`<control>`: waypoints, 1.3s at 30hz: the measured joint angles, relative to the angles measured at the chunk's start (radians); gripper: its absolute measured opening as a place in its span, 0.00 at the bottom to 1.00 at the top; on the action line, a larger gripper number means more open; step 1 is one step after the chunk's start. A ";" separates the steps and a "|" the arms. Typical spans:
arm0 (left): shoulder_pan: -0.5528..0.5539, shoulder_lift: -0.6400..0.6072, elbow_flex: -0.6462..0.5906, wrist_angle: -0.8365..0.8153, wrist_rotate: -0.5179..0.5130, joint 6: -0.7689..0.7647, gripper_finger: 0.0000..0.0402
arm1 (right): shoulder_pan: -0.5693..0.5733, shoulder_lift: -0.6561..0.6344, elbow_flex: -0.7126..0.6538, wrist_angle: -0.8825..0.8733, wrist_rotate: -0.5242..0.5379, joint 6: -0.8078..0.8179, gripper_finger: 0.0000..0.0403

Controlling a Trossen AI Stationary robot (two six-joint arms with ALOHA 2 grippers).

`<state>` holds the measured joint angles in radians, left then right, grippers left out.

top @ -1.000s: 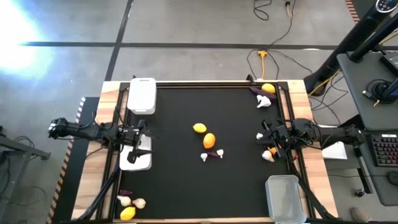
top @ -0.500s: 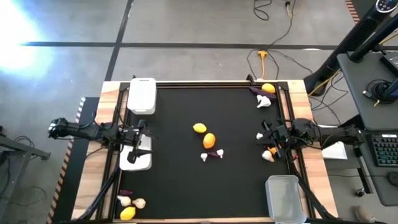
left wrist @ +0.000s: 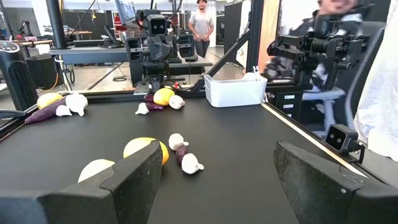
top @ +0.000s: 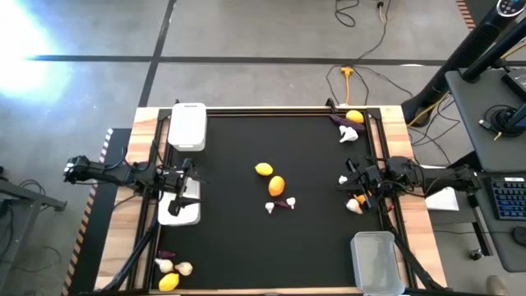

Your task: Sort produce into baskets

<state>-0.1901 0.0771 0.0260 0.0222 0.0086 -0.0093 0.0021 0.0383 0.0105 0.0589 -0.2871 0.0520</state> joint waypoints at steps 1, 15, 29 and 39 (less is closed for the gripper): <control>0.000 0.000 0.000 0.000 0.000 0.000 0.72 | 0.000 0.000 0.000 0.000 0.000 0.000 0.03; 0.000 0.000 0.000 0.000 0.000 0.000 0.72 | 0.000 0.000 0.000 0.000 0.000 0.000 0.03; 0.000 0.000 0.000 0.000 0.000 0.000 0.72 | 0.000 0.000 0.000 0.001 0.000 0.004 0.03; 0.000 0.000 0.000 0.000 0.000 0.000 0.72 | 0.000 0.058 0.000 0.272 0.088 0.221 0.03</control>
<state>-0.1900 0.0772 0.0261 0.0219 0.0086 -0.0093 0.0021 0.0964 0.0101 0.3311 -0.1989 0.2732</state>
